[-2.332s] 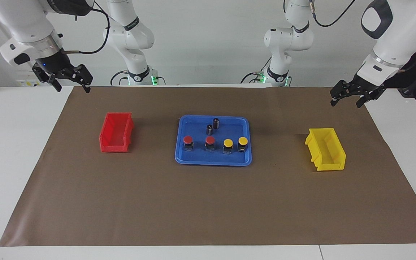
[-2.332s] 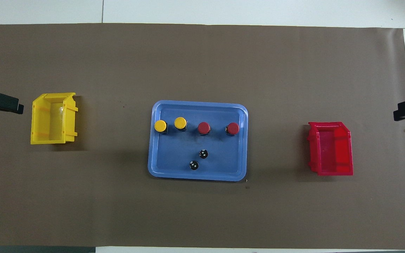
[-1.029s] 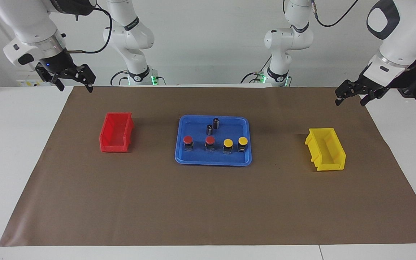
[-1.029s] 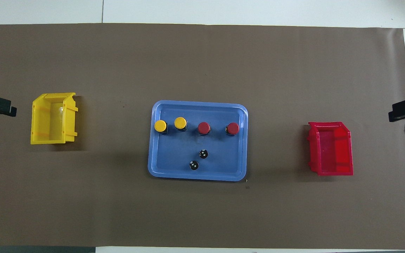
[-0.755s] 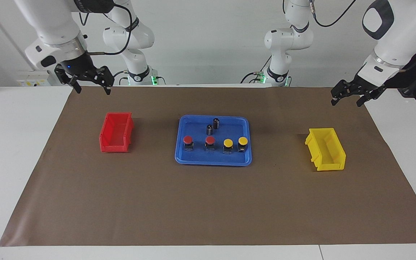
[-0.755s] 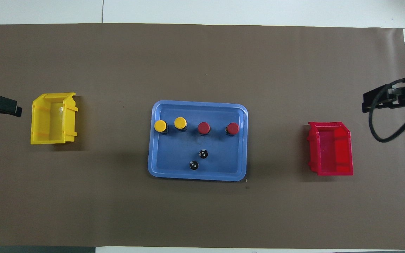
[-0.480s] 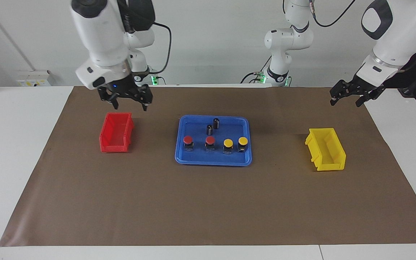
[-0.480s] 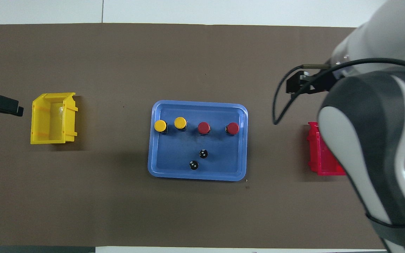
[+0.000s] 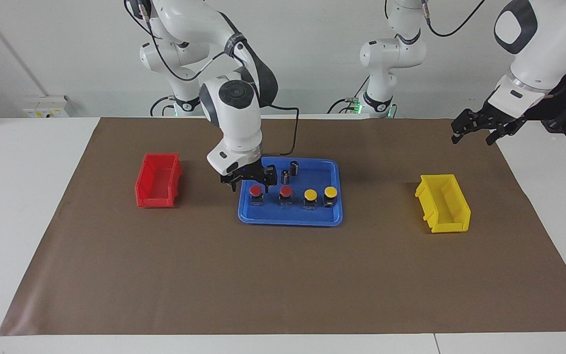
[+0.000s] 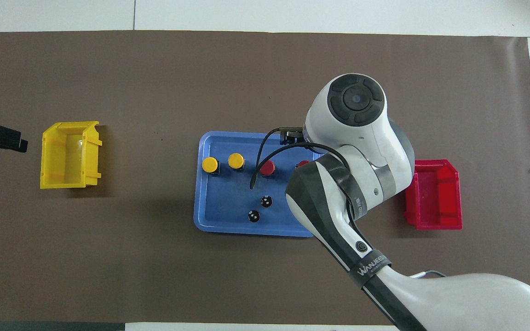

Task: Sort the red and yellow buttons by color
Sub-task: 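Reach the right gripper to the red button nearest the red bin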

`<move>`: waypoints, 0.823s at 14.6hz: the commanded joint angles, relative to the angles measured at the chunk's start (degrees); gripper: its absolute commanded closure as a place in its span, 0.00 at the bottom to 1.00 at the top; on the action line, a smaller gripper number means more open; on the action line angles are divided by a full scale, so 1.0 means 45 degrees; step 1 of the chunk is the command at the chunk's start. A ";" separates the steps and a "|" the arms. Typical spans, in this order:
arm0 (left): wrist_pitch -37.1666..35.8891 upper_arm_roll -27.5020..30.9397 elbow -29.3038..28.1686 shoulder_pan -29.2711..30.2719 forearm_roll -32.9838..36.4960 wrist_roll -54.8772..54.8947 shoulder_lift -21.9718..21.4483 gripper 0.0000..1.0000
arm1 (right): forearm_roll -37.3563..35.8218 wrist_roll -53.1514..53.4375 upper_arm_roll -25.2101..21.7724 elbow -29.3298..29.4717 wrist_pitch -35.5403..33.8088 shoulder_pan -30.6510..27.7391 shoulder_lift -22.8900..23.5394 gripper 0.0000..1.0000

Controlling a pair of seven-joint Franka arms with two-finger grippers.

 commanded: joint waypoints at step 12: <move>-0.0174 -0.0069 0.0024 0.0067 0.0148 0.0052 -0.0017 0.00 | -0.0176 0.0072 0.0012 -0.2321 0.1938 0.0169 -0.0374 0.25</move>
